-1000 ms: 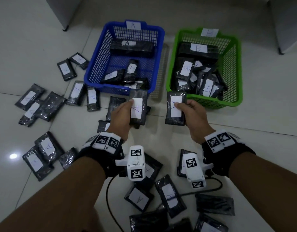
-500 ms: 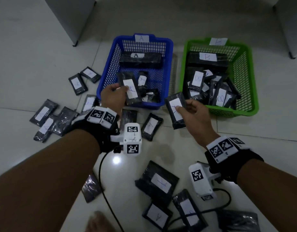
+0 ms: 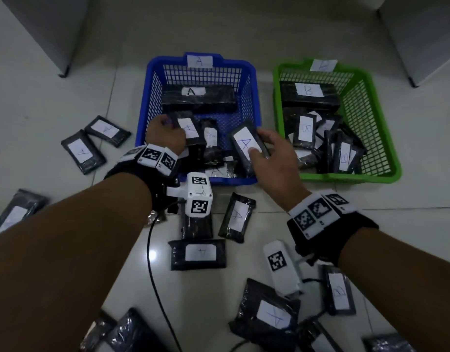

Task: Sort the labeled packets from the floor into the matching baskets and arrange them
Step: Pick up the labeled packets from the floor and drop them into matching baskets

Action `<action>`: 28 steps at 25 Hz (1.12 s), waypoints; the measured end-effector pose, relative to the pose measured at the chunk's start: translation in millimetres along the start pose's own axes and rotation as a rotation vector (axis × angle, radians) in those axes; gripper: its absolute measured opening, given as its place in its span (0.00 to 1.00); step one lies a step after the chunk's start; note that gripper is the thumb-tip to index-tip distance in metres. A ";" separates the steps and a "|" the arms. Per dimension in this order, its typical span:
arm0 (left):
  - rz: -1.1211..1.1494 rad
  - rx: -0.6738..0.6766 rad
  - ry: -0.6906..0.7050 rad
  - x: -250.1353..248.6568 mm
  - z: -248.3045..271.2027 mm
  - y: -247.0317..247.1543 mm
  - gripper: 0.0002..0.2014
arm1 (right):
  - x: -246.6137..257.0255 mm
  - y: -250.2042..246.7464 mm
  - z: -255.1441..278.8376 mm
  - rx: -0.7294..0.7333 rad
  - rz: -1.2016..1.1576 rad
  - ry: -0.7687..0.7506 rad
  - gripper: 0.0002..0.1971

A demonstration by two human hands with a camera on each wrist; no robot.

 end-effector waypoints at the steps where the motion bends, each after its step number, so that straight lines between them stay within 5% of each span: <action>1: -0.088 -0.010 0.058 -0.1 -0.1 -1.8 0.19 | 2.9 10.7 -5.1 -0.005 0.016 0.003 0.19; 10: -0.227 0.050 0.637 13.8 39.3 -40.1 0.18 | -1.7 70.2 -41.0 0.106 0.200 0.059 0.26; 13: -0.308 -0.005 0.740 32.8 61.9 -61.1 0.17 | 4.4 62.1 -23.5 0.134 0.263 -0.212 0.24; 20: -0.513 -0.093 0.579 85.4 146.9 -121.4 0.19 | 10.8 42.4 87.6 0.401 0.196 -0.919 0.12; 24: -0.643 -0.107 0.321 135.3 215.7 -168.4 0.18 | -33.0 42.0 146.0 0.700 0.300 -0.957 0.13; 28: -0.751 -0.164 0.112 172.3 272.2 -208.6 0.20 | -65.8 46.0 170.6 0.783 0.608 -0.893 0.22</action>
Point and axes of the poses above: each hand's wrist, its own z-axis away from the middle knuckle, its own y-axis out of the palm, x = y × z, the point moved 3 cm from there along -z, towards the middle knuckle, and after that the axes turned 12 degrees about -x, right-handed, at the moved point
